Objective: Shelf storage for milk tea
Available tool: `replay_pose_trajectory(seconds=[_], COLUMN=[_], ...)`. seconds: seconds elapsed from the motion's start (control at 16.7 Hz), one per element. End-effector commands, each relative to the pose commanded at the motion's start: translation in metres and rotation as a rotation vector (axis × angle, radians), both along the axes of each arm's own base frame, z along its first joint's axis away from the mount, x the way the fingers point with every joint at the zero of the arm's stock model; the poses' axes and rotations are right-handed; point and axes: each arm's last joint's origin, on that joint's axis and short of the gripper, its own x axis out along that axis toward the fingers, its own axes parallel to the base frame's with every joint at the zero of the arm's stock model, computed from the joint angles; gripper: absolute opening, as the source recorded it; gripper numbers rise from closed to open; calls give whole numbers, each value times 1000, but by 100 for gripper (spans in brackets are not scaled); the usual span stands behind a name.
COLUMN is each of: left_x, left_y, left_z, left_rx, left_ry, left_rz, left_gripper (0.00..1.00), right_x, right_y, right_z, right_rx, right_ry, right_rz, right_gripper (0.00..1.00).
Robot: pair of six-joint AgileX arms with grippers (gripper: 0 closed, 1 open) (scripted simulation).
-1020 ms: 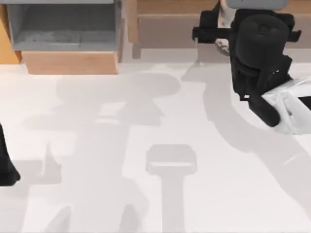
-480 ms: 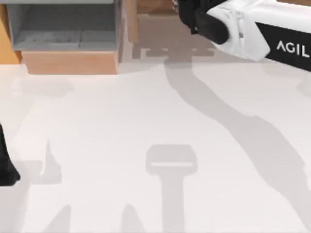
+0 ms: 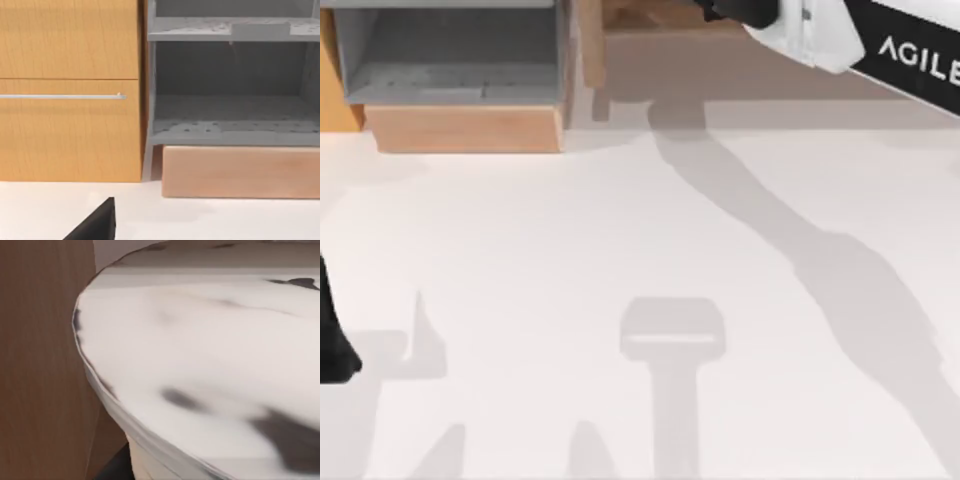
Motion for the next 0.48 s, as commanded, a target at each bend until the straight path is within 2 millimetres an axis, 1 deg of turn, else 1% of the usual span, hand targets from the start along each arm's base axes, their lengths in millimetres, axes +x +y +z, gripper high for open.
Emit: replay_pose_trajectory(seconds=[0.18,0.24,0.36,0.48], left_x=[0,0,0,0], left_y=[0,0,0,0], left_z=[0,0,0,0], left_rx=[0,0,0,0], left_ry=[0,0,0,0], left_rz=[0,0,0,0], left_gripper=[100,100,100,100], right_x=[-2,-1,7,19], right_y=[1,1,-3,-7], right_z=[2,0,-14,-21], right_rx=[4,-1,-24,-25], right_ry=[-4,1,24,20], right_rz=[4,3,-10,-19], right_gripper=[0,0,0,0])
